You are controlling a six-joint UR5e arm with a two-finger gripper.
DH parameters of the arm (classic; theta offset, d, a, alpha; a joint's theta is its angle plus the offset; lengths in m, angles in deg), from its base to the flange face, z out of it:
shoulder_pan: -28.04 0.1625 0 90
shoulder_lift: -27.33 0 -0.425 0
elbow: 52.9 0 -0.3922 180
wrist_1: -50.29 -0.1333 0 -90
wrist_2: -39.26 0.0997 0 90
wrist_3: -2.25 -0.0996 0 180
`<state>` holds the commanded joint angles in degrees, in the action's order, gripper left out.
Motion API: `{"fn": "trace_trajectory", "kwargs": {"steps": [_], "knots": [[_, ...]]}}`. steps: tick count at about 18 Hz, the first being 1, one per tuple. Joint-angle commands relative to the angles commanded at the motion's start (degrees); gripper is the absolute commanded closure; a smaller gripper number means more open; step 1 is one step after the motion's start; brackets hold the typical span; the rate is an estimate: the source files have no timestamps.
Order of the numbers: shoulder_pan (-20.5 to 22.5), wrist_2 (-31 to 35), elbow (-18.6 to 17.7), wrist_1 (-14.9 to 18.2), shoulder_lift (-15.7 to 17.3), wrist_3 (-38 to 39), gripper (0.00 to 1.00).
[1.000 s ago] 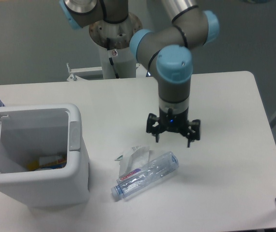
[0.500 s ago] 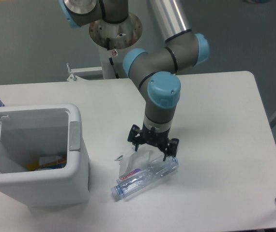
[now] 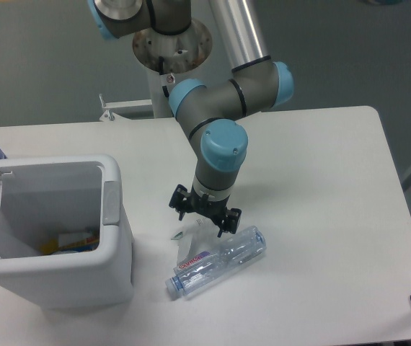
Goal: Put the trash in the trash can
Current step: 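Move the gripper over the white tissue and lower toward it, then close the gripper on the white tissue and lift it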
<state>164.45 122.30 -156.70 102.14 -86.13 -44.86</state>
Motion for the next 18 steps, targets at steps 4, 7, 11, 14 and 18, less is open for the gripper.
{"fn": "trace_trajectory", "kwargs": {"steps": [4,7,11,14,18], "knots": [[-0.62,2.82,0.26,0.00,-1.06,0.00,0.07],[-0.62,4.40,0.18,0.00,-1.58,-1.31,0.12],[-0.62,6.34,0.17,0.00,-1.50,-1.85,0.63],[-0.62,6.43,0.17,0.00,-1.32,-2.02,0.88],[-0.53,7.04,0.00,0.52,-0.80,-3.87,0.99]]}}
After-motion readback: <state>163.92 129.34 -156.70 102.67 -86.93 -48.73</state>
